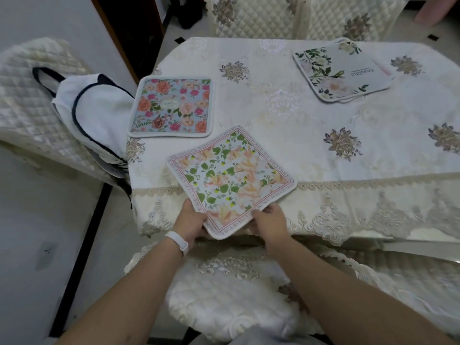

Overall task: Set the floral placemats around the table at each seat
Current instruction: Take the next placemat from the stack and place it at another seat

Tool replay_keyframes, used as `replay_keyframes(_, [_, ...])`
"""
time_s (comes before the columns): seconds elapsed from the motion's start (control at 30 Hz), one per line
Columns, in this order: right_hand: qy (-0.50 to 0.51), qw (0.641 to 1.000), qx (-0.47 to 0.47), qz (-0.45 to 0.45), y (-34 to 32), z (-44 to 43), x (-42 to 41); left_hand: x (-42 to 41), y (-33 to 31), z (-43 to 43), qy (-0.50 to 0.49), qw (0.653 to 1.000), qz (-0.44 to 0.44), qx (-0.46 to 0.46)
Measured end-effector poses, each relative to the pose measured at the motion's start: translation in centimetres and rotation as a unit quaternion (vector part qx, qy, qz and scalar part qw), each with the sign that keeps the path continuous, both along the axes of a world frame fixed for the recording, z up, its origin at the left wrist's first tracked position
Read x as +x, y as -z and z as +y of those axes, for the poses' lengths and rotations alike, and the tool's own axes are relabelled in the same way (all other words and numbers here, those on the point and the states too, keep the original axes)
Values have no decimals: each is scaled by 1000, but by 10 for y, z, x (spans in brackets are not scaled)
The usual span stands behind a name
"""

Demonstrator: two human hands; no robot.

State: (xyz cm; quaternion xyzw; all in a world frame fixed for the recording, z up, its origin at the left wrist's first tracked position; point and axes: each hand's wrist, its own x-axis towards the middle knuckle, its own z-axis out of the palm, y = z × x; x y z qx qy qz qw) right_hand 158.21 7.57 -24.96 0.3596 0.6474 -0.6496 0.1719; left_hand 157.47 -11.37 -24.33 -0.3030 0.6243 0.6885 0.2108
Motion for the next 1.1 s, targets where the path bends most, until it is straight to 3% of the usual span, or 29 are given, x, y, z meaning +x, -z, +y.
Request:
replay_keyframes(0.23, [107,994,1,-16,-1,60,-44,-2,-8,-24,42,998,-31,-26])
replay_keyframes(0.53, [-46,981,190,-11,6,75,-23,-16,-5,-32,68,993,9,-96])
replay_keyframes(0.87, [-132,969,208,-25,9,86,17,-21,10,-38,128,961,72,-236])
replay_keyframes(1.0, [-249,917,312,-13,6,92,20,-15,13,-47,206,945,97,-237])
replay_keyframes(1.1, [-340,833,434,50,7,97,19,-8,16,-59,344,847,117,-388])
